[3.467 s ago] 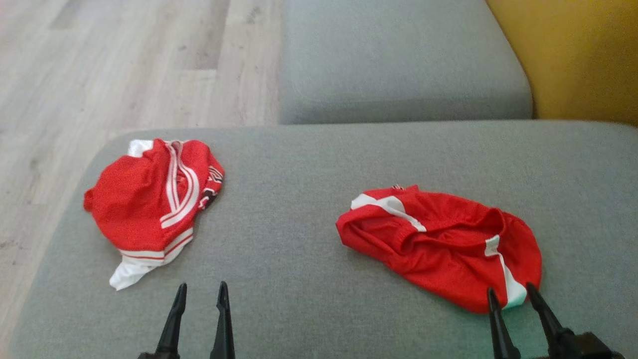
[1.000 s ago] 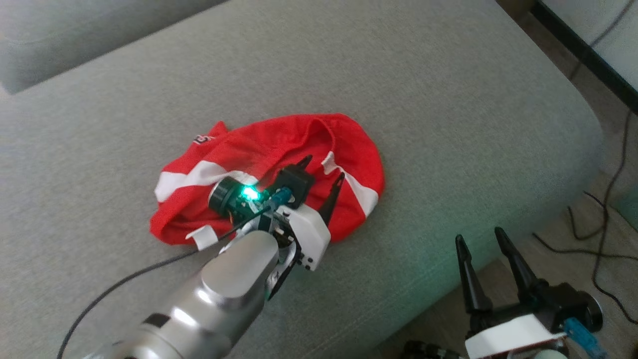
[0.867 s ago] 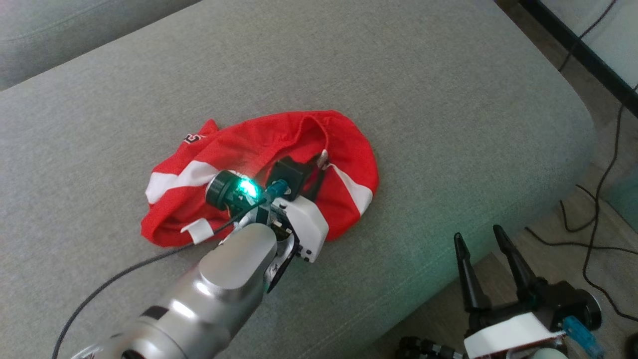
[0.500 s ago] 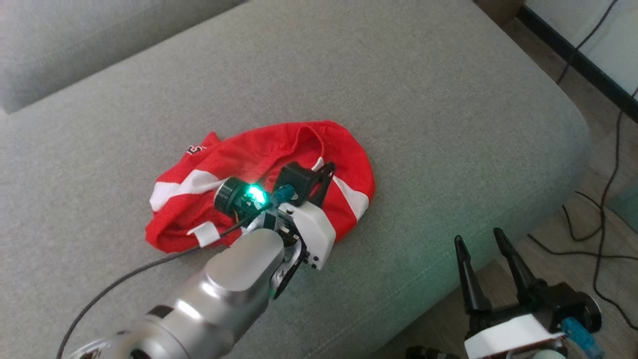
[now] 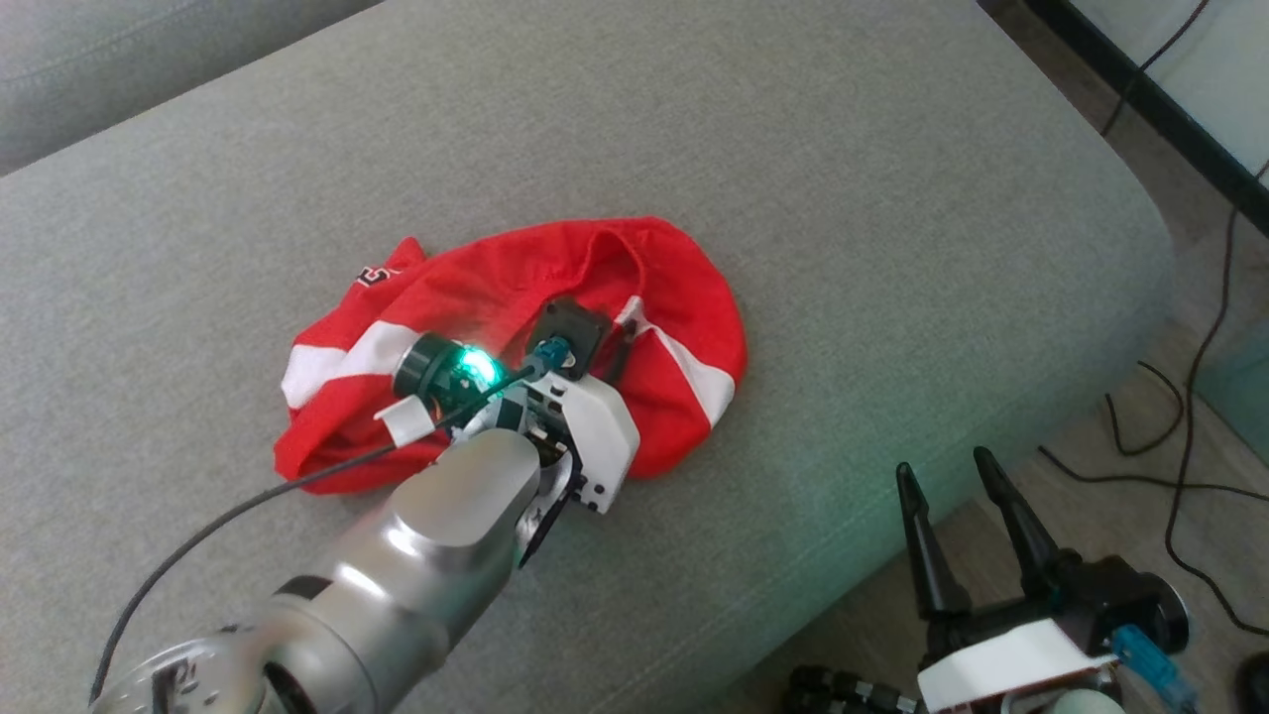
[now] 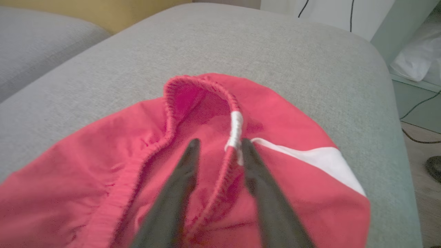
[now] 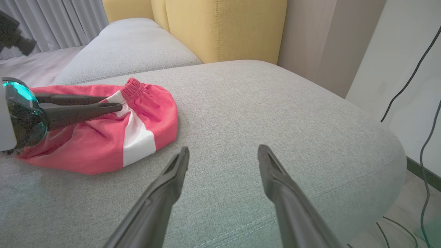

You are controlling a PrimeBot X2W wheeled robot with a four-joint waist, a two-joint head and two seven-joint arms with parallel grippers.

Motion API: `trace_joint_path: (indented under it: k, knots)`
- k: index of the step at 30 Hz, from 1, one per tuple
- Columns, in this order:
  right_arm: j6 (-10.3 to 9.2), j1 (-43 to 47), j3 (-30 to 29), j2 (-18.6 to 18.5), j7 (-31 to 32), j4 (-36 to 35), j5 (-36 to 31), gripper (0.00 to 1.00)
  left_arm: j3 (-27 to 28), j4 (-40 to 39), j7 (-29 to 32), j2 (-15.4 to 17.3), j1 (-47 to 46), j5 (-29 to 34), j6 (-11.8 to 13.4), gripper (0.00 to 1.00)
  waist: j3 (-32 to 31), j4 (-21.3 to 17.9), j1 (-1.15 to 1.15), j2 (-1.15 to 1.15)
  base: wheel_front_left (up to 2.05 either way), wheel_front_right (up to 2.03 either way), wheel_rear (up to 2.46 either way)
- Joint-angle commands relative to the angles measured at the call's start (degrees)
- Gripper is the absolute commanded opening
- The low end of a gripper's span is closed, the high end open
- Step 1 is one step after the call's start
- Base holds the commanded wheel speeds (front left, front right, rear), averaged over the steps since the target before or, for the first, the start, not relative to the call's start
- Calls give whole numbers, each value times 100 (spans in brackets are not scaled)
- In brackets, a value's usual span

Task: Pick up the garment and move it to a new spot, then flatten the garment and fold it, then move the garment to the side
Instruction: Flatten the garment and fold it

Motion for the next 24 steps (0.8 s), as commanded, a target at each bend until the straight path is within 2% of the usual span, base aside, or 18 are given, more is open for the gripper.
trace_joint_path:
  k: [1, 8, 13, 18, 21, 24]
  knots:
    - [39, -131, 108, -47, -22, -142, 38, 100, 47, -126, -27, 2, -326, -110, -99, 0, -7, -3, -1, 0, 0, 0, 0]
    - [39, -70, 60, -47, -22, -68, -30, 100, 154, -610, -539, 2, -469, -553, -296, 0, -344, 129, -1, 0, 0, 0, 0]
    - [39, 79, -61, -47, -22, 105, -179, 100, 375, -1302, -841, 2, -981, -1055, -399, 0, -839, 545, -1, 0, 0, 0, 0]
    - [39, 188, -256, -47, -22, 58, -347, 100, 627, -1554, -916, 7, -1534, -1290, -411, 0, -1254, 1089, -1, 0, 0, 0, 0]
    - [39, 255, -373, -47, -22, -20, -361, 100, 736, -1737, -848, 207, -1577, -1393, -476, 0, -1345, 1452, -1, 0, 0, 0, 0]
    - [39, 312, -331, -47, -22, -26, -360, 100, 727, -2042, -689, 692, -1209, -1530, -483, 0, -1373, 1778, -1, 0, 0, 0, 0]
